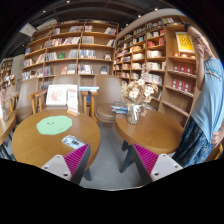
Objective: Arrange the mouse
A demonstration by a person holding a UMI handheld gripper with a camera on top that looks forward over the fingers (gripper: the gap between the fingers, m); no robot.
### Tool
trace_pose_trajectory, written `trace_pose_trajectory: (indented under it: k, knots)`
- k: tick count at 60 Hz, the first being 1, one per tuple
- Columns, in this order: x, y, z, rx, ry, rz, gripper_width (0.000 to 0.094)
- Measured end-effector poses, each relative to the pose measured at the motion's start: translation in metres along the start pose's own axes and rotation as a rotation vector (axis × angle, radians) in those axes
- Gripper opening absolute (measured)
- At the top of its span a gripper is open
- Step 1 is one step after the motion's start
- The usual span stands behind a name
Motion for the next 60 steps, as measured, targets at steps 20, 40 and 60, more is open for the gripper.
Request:
trace_pose_trajectory:
  k: [20, 40, 60]
  knots:
    - [0.010, -0.008, 0.050, -0.152, 0.055, 0.023, 0.0857]
    - [0.027, -0.030, 0.095, -0.259, 0.114, 0.057, 0.0857]
    - [0.036, -0.099, 0.103, -0.264, 0.146, 0.103, 0.0852]
Point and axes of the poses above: the point between the fingertips, and its own axes, seen from behind it with the camera up: z to the left, x down, y backward, against the way the camera looks, the point moved 7 cm from there along y, backward, against the way the camera looks, and after that the axes turned 6 degrees about z, right-handed, at the moved point
